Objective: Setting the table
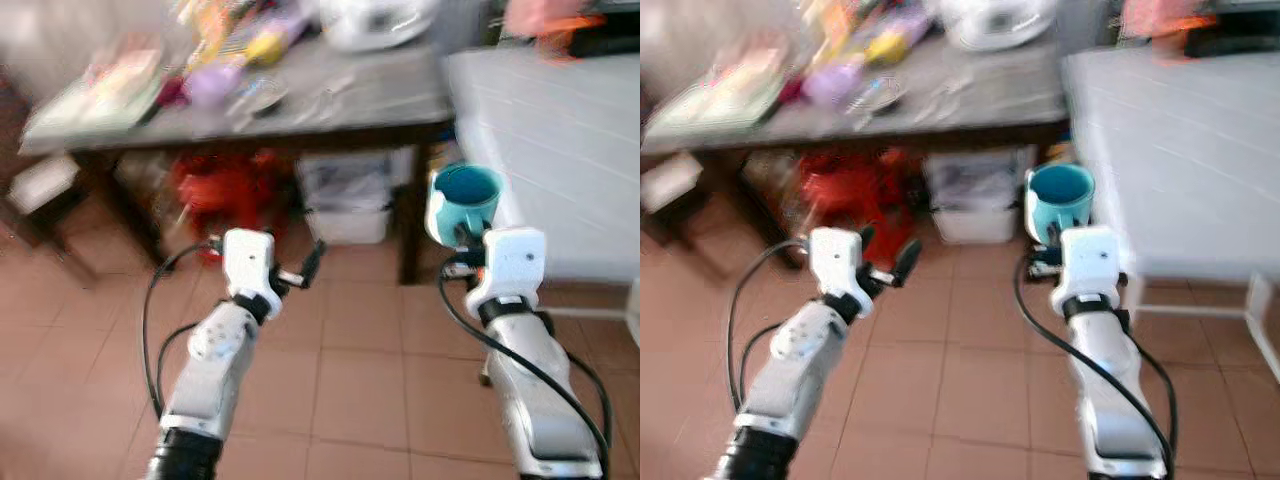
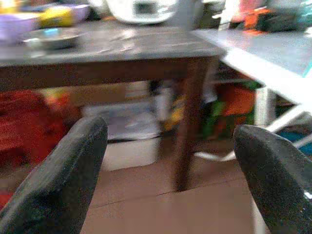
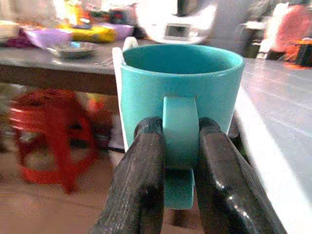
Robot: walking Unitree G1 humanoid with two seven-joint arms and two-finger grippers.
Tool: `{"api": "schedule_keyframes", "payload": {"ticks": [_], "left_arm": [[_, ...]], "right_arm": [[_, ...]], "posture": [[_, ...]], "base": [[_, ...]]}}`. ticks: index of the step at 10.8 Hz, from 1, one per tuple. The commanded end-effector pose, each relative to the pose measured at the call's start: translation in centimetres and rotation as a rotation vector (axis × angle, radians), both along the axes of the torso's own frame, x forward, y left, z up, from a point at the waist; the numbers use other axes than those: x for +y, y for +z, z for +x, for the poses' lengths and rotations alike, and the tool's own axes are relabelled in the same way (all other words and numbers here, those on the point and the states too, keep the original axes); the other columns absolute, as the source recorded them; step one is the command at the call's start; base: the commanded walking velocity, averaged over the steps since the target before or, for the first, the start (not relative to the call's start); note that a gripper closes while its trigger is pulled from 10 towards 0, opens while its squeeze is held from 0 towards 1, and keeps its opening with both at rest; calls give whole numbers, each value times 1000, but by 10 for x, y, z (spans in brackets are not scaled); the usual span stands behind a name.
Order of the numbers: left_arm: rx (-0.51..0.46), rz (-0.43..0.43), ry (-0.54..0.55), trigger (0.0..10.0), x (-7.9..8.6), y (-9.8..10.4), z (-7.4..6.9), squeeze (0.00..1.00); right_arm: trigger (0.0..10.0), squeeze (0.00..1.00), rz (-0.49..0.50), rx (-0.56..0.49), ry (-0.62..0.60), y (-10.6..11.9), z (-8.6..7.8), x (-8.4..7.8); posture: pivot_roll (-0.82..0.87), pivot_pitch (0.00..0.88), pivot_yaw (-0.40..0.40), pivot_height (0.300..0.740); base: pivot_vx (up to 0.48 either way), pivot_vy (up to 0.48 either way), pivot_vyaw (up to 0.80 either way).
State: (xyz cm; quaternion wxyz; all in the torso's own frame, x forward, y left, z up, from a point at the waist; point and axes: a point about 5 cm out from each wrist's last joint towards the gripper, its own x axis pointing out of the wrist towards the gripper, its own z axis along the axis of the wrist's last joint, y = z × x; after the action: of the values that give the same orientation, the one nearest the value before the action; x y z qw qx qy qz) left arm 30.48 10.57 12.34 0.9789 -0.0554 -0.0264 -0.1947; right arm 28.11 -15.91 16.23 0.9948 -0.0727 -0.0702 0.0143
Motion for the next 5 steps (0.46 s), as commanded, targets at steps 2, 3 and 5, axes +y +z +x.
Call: {"api": "schedule_keyframes", "payload": {"ticks": [2, 3, 5], "left_arm": [[-3, 7, 9, 10000, 2, 1, 1, 0], [-2, 6, 10, 10000, 2, 1, 1, 0], [-3, 3, 12, 10000, 1, 2, 1, 0]], "right_arm": [[10000, 0, -4, -31, 15, 6, -2, 2], [10000, 0, -9, -30, 13, 6, -2, 1], [10000, 0, 4, -34, 11, 8, -1, 1]], "posture": [[-125, 109, 147, 740], [-127, 108, 143, 740], [-127, 108, 139, 740]], "base": [[311, 0, 678], [307, 0, 800], [298, 0, 247]]}}
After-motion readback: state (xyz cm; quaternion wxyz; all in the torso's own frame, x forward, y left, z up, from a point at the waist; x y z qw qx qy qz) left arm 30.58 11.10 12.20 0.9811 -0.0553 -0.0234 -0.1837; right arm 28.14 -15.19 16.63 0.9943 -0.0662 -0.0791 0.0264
